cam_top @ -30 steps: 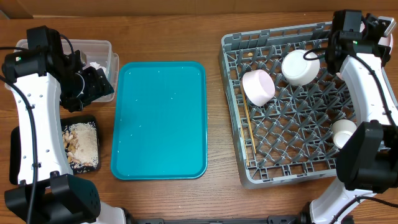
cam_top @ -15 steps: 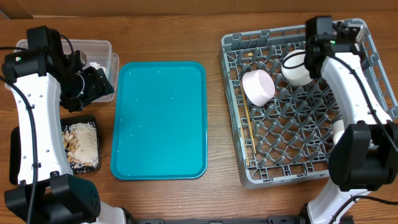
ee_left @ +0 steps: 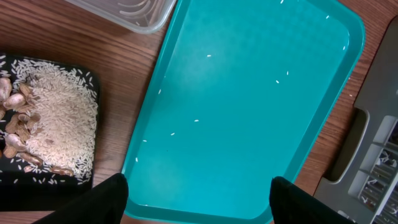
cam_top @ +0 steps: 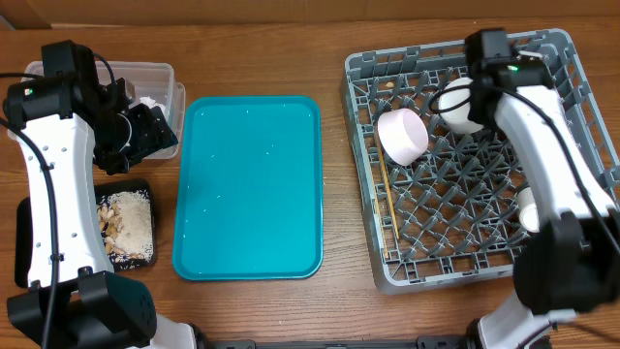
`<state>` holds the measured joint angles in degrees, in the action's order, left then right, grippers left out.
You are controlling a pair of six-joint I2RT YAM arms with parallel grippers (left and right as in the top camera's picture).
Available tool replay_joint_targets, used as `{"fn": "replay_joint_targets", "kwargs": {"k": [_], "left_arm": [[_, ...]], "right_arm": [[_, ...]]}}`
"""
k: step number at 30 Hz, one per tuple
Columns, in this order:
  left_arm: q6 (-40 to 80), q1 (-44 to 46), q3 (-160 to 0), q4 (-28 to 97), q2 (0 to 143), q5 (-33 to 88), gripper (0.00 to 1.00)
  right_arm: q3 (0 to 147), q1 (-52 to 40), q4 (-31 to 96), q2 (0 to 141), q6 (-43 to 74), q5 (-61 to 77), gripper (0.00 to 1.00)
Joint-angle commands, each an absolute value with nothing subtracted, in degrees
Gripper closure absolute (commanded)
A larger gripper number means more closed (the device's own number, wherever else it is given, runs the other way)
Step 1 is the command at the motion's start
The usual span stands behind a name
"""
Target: Sort waste into correct bins and load items into the dishwasher
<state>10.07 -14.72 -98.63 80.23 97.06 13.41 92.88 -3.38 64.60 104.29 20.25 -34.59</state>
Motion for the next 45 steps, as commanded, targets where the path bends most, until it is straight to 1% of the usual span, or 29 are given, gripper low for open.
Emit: {"fn": "replay_joint_targets", "kwargs": {"k": [1,5,6,7,10,12,13,15,16,18,22,27,30,33,36,37,40,42,45], "left_arm": [[9.0,-14.5,-99.5,80.3,96.2,13.1,0.25],[9.0,-14.5,-99.5,80.4,96.2,13.1,0.25],[9.0,-14.5,-99.5,80.4,96.2,13.2,0.24],[8.9,-14.2,-99.5,80.4,96.2,13.2,0.23],[7.2,-12.3,-99.5,79.9,96.2,13.3,0.20],[6.6,-9.7,-99.5,78.7,96.2,13.3,0.16],[6.1,-7.1,-99.5,77.6,96.2,12.7,0.07],[6.1,-3.7,-99.5,76.7,96.3,10.3,0.00],[6.2,-2.0,-99.5,76.8,96.3,8.5,0.00],[6.2,1.1,-99.5,78.3,96.3,5.7,0.00],[6.4,4.9,-99.5,84.2,96.3,4.0,0.00],[7.4,5.3,-99.2,90.3,96.1,3.8,0.00],[7.9,5.3,-96.4,89.5,93.8,3.9,0.00],[7.9,5.4,-88.6,83.3,86.8,3.9,0.00],[7.9,5.4,-77.3,73.9,76.1,3.8,0.00],[8.0,5.4,-70.4,67.7,69.0,3.8,0.00],[11.4,5.4,-59.0,58.2,56.0,3.7,0.00],[12.9,5.4,-52.6,53.8,48.5,2.9,0.00],[12.9,5.4,-46.4,49.5,40.9,0.6,0.00]], "right_arm": [[93.5,-1.8,63.4,91.9,18.7,-15.9,0.43],[93.5,0.1,64.6,87.9,11.2,1.5,0.32],[93.5,0.1,65.1,87.8,9.4,5.1,0.30],[93.5,0.1,66.0,87.8,6.1,11.7,0.30],[93.3,-1.0,66.3,88.9,0.1,21.4,0.24],[93.3,-2.7,64.5,90.0,-0.8,21.2,0.19],[93.3,-3.9,62.8,90.7,-0.7,19.3,0.12],[93.4,-5.1,61.4,91.7,0.6,15.8,0.04],[93.4,-5.5,61.5,92.4,2.1,13.8,0.00],[93.4,-5.7,63.5,92.9,4.6,11.0,0.00],[93.4,-5.3,70.3,92.8,4.9,9.3,0.00],[92.9,-4.3,78.3,91.8,5.0,9.0,0.00],[90.1,-4.3,77.6,88.4,5.0,9.0,0.00],[83.3,-4.3,71.8,81.5,6.7,9.0,0.00],[73.8,-4.3,64.9,71.8,7.1,9.0,0.00],[67.4,-4.4,60.2,64.9,7.1,7.9,0.00],[56.9,-4.5,53.2,51.9,7.1,3.9,0.00],[51.6,-4.4,50.4,44.2,7.1,2.1,0.00],[47.2,-4.4,48.2,36.6,7.1,2.0,0.00]]}}
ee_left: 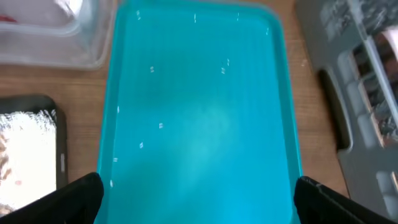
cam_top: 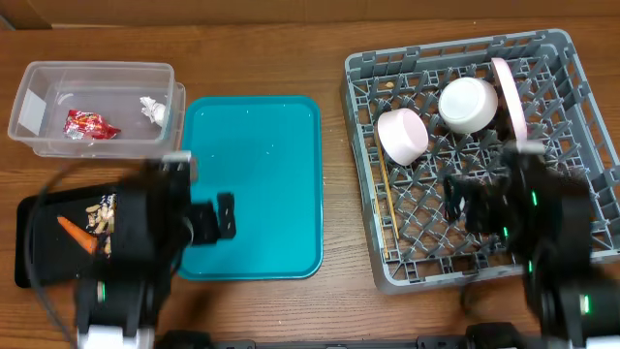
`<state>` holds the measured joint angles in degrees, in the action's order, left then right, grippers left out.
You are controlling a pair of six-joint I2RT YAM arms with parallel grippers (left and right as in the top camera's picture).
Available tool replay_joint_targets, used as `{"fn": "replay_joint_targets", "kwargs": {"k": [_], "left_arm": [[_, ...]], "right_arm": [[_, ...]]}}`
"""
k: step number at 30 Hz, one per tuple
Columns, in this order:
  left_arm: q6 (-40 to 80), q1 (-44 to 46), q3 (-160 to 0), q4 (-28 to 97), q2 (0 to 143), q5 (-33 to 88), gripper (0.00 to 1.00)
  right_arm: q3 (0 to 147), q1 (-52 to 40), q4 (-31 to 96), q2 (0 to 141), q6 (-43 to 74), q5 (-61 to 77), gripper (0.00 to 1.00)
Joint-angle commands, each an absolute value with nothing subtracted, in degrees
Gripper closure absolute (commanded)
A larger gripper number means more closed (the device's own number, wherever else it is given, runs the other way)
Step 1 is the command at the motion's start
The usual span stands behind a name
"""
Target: Sort waste into correct bins and load items into the dishwasher
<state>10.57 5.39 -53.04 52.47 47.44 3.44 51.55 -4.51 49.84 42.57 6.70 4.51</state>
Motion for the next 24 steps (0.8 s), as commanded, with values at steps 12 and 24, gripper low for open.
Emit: {"fn": "replay_joint_targets", "kwargs": {"k": [12,24], "left_arm": [[12.9,5.4,-42.2,59.4,36.3,0.6,0.00],[12.9,5.4,-42.2,59.4,36.3,0.6,0.00]], "right_arm": [[46.5,-4.4,58.9,32.0,7.2,2.2,0.00],[45.6,-4.4,59.5,22.7,7.1,2.6,0.00]]}}
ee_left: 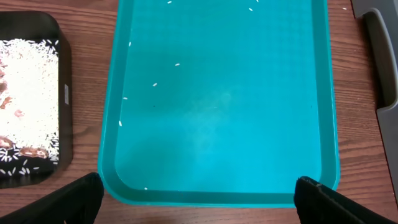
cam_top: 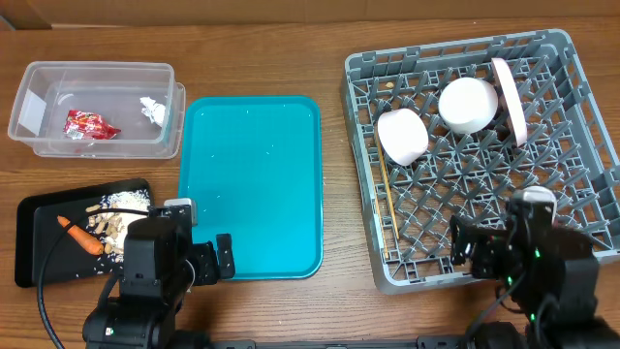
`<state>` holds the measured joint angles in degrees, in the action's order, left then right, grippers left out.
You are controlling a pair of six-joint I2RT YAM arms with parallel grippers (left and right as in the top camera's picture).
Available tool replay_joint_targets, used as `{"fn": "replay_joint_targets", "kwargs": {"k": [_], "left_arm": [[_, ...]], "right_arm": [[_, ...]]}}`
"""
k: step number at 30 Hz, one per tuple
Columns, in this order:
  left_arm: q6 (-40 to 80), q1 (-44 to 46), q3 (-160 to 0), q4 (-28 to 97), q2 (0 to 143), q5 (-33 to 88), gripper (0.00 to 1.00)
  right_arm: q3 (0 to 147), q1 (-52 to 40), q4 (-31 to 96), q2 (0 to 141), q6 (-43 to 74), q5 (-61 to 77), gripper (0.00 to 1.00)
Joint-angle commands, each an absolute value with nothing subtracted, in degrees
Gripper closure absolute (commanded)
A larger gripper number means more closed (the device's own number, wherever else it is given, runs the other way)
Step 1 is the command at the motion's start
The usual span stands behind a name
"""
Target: Sort waste into correct bins and load items into the dishwasher
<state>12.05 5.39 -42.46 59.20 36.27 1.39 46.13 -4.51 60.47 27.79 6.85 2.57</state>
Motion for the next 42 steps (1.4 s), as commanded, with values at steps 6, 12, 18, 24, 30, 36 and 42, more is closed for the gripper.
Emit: {"fn": "replay_joint_targets", "kwargs": {"k": [6,12,18,24,30,36,42], "left_arm": [[12.9,5.4,-42.2,59.4,36.3,0.6,0.00],[12.9,5.4,-42.2,59.4,36.3,0.6,0.00],[12.9,5.4,-42.2,59.4,36.3,0.6,0.00],[12.9,5.4,-42.2,59.4,36.3,0.6,0.00],[12.9,5.4,-42.2,59.4,36.3,0.6,0.00],[12.9,5.4,-42.2,59.4,36.3,0.6,0.00],[12.9,5.4,-42.2,59.4,36.3,0.7,0.00]], "right_arm": [[29.8,-4.4,40.9,7.9,7.1,2.6,0.00],[7.1,-4.4,8.1,0.1,6.2,2.6,0.00],[0.4,-4.0,1.3,0.2,-0.6,5.2,0.00],[0.5,-4.0,4.4,0.4,-0.1,5.0,0.00],[0.5,-4.0,4.4,0.4,-0.1,5.0,0.00],[0.5,-4.0,4.4,0.4,-0.1,5.0,0.00],[0.5,-4.0,4.4,0.4,-0.1,5.0,0.00]]}}
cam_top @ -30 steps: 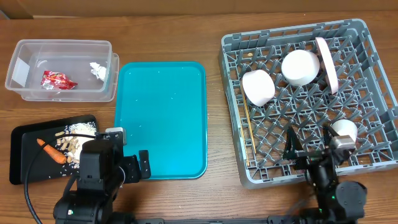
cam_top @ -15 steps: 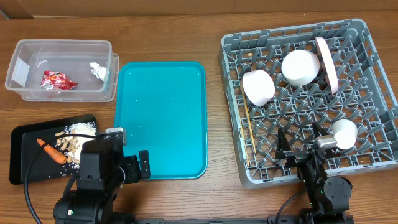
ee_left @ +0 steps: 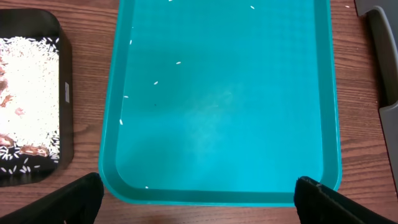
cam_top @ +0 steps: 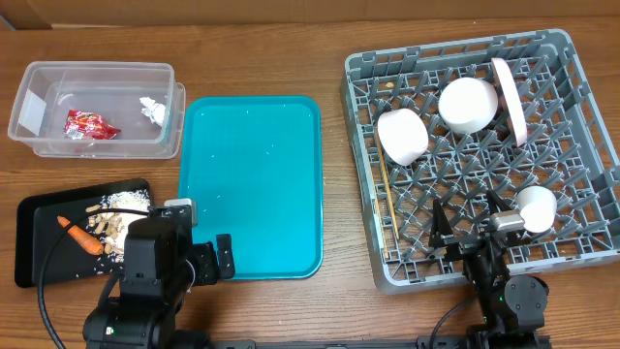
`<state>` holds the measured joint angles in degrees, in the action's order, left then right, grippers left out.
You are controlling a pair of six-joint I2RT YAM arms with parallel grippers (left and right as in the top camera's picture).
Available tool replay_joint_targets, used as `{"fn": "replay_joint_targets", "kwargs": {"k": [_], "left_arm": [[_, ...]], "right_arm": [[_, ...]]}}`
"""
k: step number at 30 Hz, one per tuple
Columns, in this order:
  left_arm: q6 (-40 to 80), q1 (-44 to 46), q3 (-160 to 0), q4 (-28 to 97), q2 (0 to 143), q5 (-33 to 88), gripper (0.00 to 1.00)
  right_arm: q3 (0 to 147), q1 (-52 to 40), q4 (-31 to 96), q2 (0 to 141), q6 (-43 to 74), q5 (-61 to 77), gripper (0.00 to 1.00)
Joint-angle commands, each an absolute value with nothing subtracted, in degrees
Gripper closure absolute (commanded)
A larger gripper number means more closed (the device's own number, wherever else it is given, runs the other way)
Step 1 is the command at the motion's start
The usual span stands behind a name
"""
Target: Sort waste into correct bins and load items into the dishwasher
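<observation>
The teal tray (cam_top: 250,184) lies mid-table, bare but for a few rice grains (ee_left: 178,63). My left gripper (ee_left: 199,200) hangs open over its near edge, also seen from overhead (cam_top: 209,264), with nothing between the fingers (ee_left: 81,198). The grey dish rack (cam_top: 360,145) holds a pale pink cup (cam_top: 402,136), a white bowl (cam_top: 468,104), a pink plate (cam_top: 509,97) on edge, a small white cup (cam_top: 535,206) and chopsticks (cam_top: 387,206). My right gripper (cam_top: 466,225) stands open at the rack's near edge, empty.
A clear bin (cam_top: 29,145) at the back left holds a red wrapper (cam_top: 89,124) and crumpled paper (cam_top: 151,109). A black tray (cam_top: 25,242), also (ee_left: 62,99), at the front left carries rice, peanut shells and a carrot (cam_top: 79,236).
My right arm has drawn back toward the table's front edge, uncovering the small white cup in the rack. The left arm and everything on the table stand as before.
First my left arm reached over the clear bin and black tray, and my right arm over the back of the rack. Then both arms were nearer the front, blurred. Then both sat low at the front edge, where they remain, open and empty.
</observation>
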<state>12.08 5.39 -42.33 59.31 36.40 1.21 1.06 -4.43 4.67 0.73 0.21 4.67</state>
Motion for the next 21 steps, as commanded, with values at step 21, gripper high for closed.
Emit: {"fn": "replay_joint_targets", "kwargs": {"k": [21], "left_arm": [[3.1,5.3,-5.2,10.2,0.1,-9.4,0.00]], "right_arm": [[0.5,-4.0,4.4,0.4,-0.1,5.0,0.00]]}}
